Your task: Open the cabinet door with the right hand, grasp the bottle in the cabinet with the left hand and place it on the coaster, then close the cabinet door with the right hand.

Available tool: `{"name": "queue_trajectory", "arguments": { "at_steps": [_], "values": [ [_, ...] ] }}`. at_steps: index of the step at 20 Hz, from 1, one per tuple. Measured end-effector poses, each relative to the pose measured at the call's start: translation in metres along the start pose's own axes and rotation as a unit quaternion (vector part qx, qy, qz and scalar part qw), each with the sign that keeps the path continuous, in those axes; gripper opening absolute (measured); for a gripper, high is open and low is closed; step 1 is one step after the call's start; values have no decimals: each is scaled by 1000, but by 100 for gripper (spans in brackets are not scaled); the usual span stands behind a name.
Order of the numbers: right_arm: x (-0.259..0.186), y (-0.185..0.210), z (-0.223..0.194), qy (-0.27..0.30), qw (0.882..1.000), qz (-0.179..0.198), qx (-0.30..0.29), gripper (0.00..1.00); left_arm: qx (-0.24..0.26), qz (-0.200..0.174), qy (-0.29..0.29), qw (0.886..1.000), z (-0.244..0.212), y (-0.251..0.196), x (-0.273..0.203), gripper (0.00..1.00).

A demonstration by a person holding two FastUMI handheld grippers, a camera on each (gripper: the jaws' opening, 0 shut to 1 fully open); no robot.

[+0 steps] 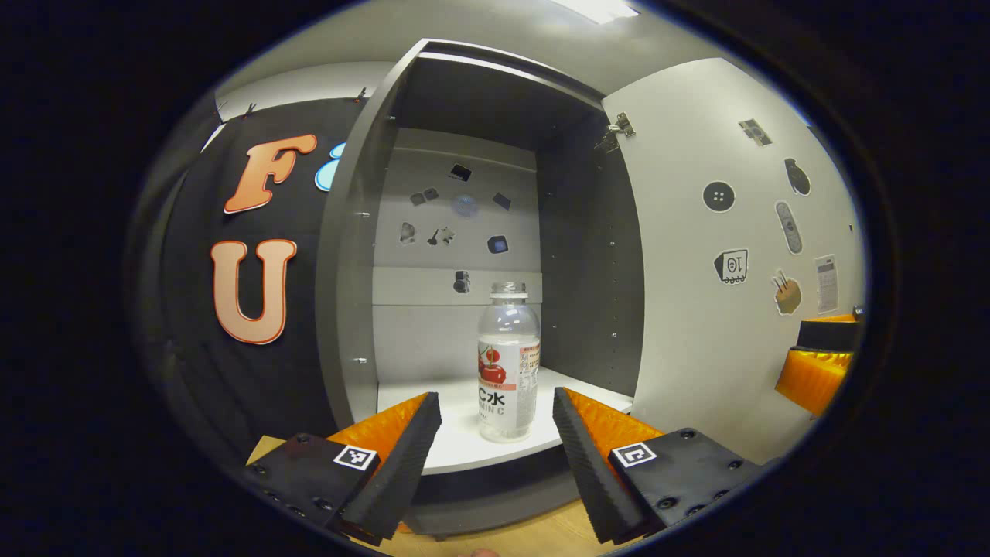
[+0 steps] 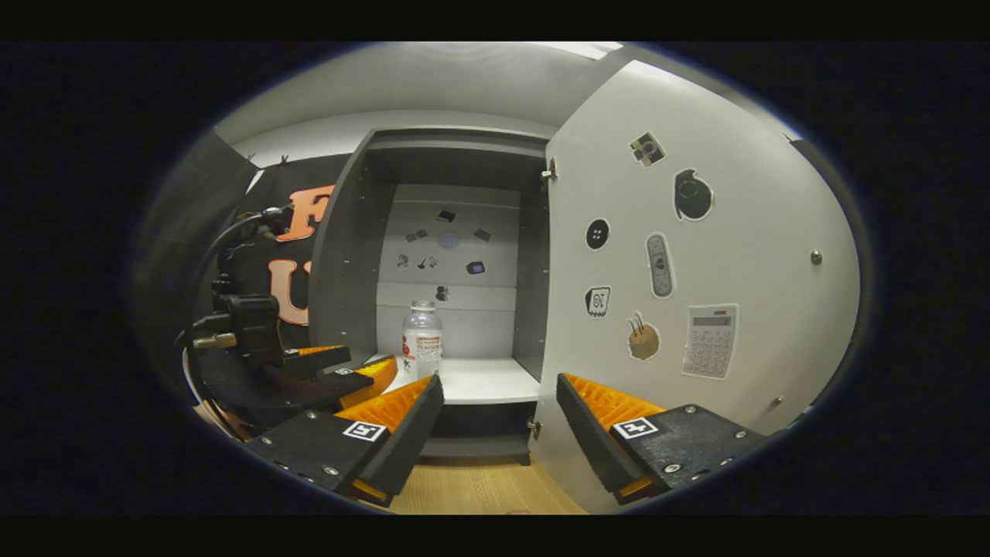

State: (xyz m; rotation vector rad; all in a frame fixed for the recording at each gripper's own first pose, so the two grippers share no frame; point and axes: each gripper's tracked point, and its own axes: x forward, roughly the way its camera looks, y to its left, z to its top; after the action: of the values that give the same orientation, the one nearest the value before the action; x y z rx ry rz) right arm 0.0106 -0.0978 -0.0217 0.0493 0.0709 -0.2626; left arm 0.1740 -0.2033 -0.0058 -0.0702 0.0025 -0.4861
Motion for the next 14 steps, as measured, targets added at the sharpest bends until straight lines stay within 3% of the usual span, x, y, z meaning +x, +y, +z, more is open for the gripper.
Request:
{"name": "queue_trajectory", "arguments": {
  "at_steps": [3,5,6,14],
  "values": [
    [3,-2,2,-6,1000,-11,-6,93,1,-13,-13,1000,9,-3,22,95],
    [5,-3,2,-10,1000,-19,-8,89,5,-15,-21,1000,14,-2,36,95],
    [5,-3,1,-10,1000,-22,-8,93,9,-21,-23,999,15,-3,43,95],
    [16,-1,-15,10,1000,-26,12,93,12,-42,-10,999,2,-11,90,96]
  ]
}}
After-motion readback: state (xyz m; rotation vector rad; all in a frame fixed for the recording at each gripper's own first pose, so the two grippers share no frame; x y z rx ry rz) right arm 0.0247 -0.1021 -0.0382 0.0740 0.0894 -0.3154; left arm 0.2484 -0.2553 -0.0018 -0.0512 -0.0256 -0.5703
